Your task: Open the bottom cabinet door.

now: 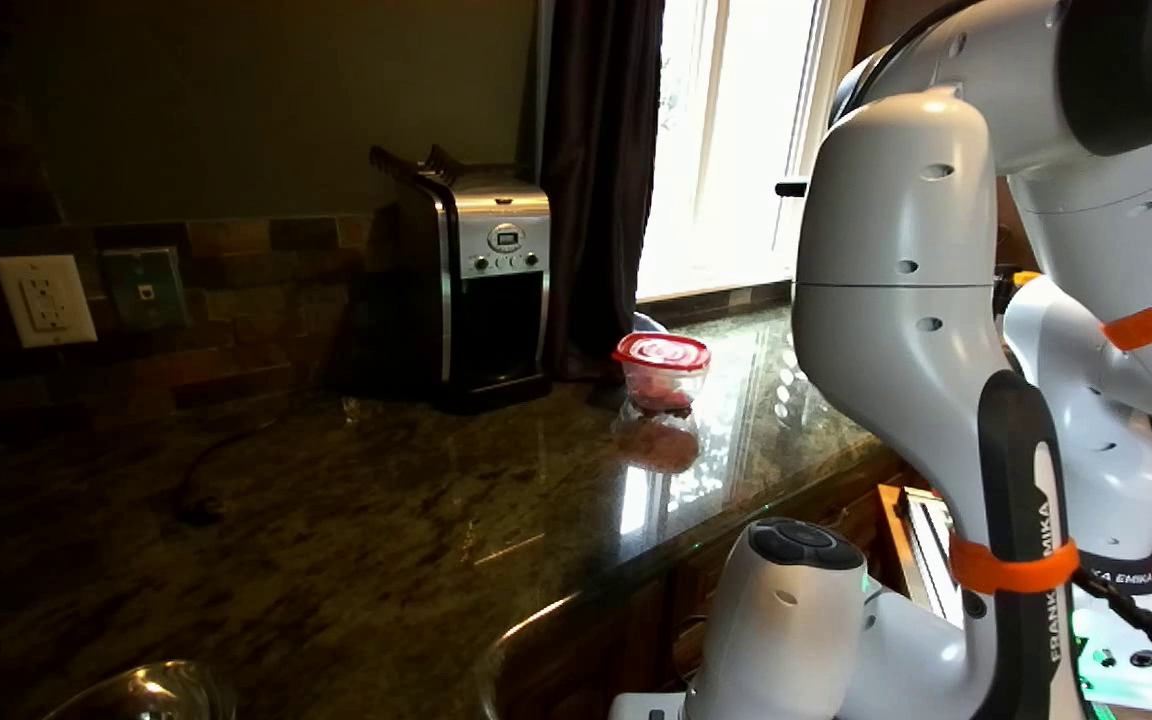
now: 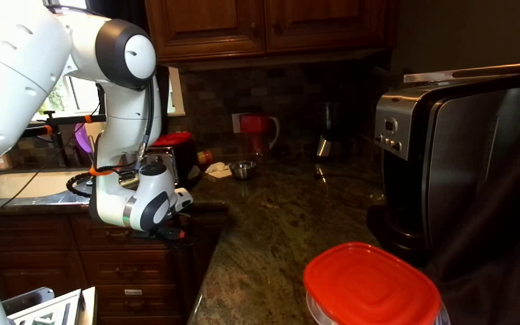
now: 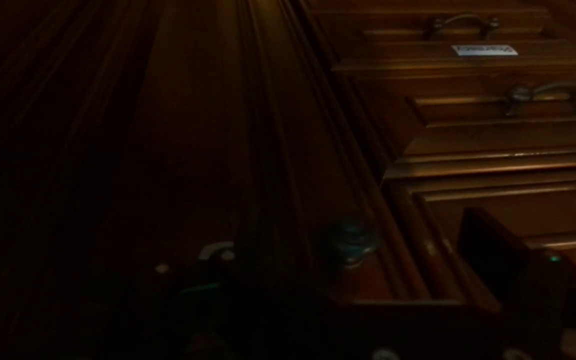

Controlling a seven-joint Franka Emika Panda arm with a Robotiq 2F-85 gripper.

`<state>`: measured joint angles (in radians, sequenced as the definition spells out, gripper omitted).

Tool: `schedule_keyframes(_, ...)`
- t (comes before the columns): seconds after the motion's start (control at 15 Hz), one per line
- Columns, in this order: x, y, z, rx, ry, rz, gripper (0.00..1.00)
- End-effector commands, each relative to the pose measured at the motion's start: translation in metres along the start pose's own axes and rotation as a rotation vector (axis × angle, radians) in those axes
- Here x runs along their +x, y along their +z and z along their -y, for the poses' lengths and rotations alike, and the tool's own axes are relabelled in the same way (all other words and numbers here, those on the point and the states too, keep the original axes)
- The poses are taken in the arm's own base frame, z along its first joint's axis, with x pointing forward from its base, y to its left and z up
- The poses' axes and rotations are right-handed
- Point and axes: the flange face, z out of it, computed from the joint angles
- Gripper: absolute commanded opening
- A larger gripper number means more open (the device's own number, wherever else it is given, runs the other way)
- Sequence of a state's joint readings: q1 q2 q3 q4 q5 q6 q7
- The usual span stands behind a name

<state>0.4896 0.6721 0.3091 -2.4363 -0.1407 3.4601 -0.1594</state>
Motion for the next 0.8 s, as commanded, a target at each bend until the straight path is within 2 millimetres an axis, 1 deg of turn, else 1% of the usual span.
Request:
schedule_keyframes(0.0,0.007,0.016,0.005,-0.028,-0.085,-0.046,1.0)
schedule_keyframes(0.2,0.01,0.025,0.01,-0.026,-0.118,-0.045,1.0)
schedule_keyframes(0.27,0.011,0.028,0.011,-0.027,-0.125,-0.047,0.93)
schedule_keyframes(0.33,0.012,0.029,0.012,-0.033,-0.132,-0.053,0.74)
schedule_keyframes(0.53,0.014,0.032,0.011,-0.046,-0.14,-0.058,0.49)
schedule_keyframes(0.67,0.013,0.027,0.006,-0.068,-0.126,-0.059,0.35)
schedule_keyframes(0.73,0.012,0.022,0.003,-0.081,-0.113,-0.066,0.27)
